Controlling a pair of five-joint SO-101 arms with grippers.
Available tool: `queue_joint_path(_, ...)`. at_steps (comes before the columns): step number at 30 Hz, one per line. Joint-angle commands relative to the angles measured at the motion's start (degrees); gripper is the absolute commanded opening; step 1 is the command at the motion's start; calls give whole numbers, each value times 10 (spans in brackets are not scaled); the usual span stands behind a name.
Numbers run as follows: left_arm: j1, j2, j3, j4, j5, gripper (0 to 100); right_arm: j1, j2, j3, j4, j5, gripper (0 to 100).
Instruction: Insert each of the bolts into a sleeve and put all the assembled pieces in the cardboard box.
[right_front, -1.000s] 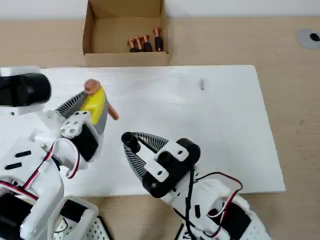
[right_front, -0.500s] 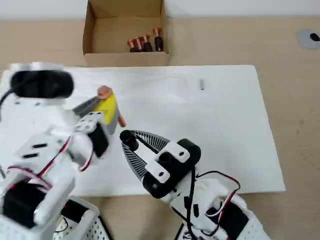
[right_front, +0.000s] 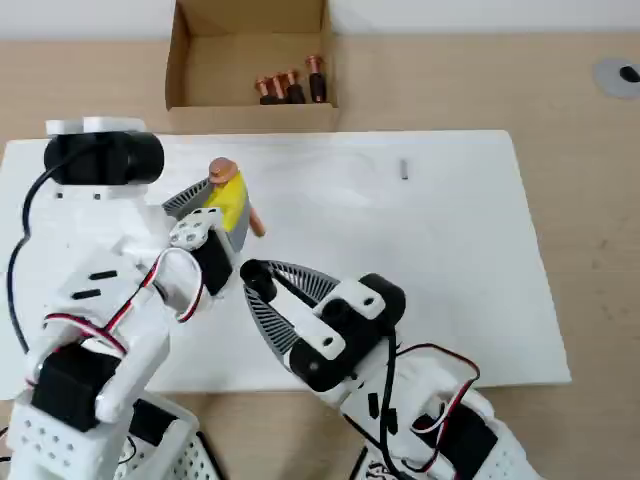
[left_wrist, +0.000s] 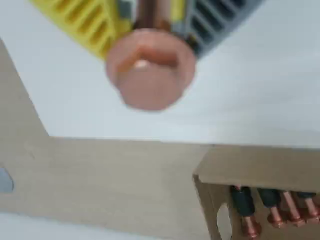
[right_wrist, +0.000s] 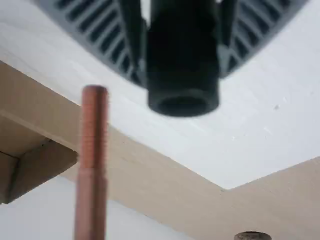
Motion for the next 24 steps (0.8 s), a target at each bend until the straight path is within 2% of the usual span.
queue_joint_path(1,5,-2,-91,41,4,5,-9,-12,-28,-11,-4,9)
queue_joint_path(10,7,-2,-176,135,6,5,-9,-12,-29,-12,-4,9)
queue_joint_path(13,11,-6,-174,137,9,4,-9,-12,-29,-12,-4,9)
queue_joint_path(18,63,-5,-173,137,35,4,-9,-12,-29,-13,-4,9)
queue_joint_path(24,67,-5,-173,141,31,4,-7,-13,-31,-11,-4,9)
